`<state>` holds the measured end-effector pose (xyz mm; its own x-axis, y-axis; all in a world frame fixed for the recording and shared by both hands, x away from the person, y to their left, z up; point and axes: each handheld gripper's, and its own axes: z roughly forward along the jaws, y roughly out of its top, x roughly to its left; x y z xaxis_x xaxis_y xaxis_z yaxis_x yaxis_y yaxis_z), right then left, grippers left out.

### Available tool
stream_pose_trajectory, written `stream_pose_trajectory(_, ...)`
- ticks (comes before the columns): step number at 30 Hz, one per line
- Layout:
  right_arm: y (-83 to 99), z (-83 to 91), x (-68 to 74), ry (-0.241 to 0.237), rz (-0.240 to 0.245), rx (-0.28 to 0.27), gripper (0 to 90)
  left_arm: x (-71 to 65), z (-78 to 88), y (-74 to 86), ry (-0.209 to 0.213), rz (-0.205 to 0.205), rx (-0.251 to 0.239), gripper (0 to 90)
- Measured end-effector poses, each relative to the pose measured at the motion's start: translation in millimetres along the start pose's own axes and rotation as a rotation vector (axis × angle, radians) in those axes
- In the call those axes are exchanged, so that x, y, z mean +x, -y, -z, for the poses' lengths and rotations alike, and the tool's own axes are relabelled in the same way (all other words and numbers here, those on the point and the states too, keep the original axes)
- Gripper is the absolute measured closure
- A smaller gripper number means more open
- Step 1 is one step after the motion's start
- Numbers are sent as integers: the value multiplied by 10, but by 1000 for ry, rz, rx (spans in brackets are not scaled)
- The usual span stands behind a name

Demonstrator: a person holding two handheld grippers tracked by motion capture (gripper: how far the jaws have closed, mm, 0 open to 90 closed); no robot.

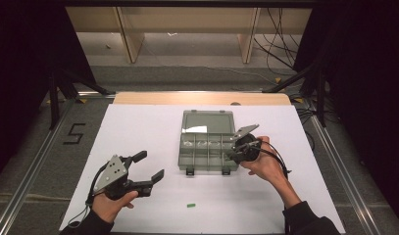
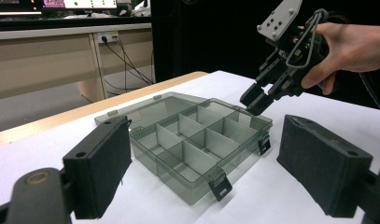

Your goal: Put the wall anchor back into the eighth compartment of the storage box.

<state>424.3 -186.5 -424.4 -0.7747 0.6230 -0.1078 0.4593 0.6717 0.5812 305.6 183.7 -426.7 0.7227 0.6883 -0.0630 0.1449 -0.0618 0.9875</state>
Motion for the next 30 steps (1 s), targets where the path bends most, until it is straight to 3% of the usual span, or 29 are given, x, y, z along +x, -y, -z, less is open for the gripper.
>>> stream_pose_trajectory(1,2,-4,9,12,-9,-16,597,1,0,0,-3,1,1,164)
stream_pose_trajectory(2,-4,27,-4,-10,-1,-19,567,2,1,-1,-2,-1,1,164)
stream_pose_trajectory(3,-3,33,15,4,-10,-27,550,1,4,-2,-4,-2,2,164)
stream_pose_trajectory(5,-16,52,14,-14,7,-33,522,1,14,-7,-9,-6,13,164)
stream_pose_trajectory(7,-32,62,49,4,5,-71,474,-1,1,1,-3,2,1,164)
stream_pose_trajectory(13,-96,141,160,-17,24,-84,366,3,17,-8,-12,-6,12,163)
stream_pose_trajectory(14,-106,140,202,-5,28,-99,360,3,17,-9,-12,-7,13,164)
stream_pose_trajectory(17,-141,160,267,-28,65,-95,329,0,19,-9,-12,-9,12,164)
stream_pose_trajectory(19,-153,159,319,-12,89,-102,324,1,18,-8,-13,-10,13,164)
stream_pose_trajectory(30,-269,166,641,-96,162,-115,302,0,21,-9,-14,-13,11,164)
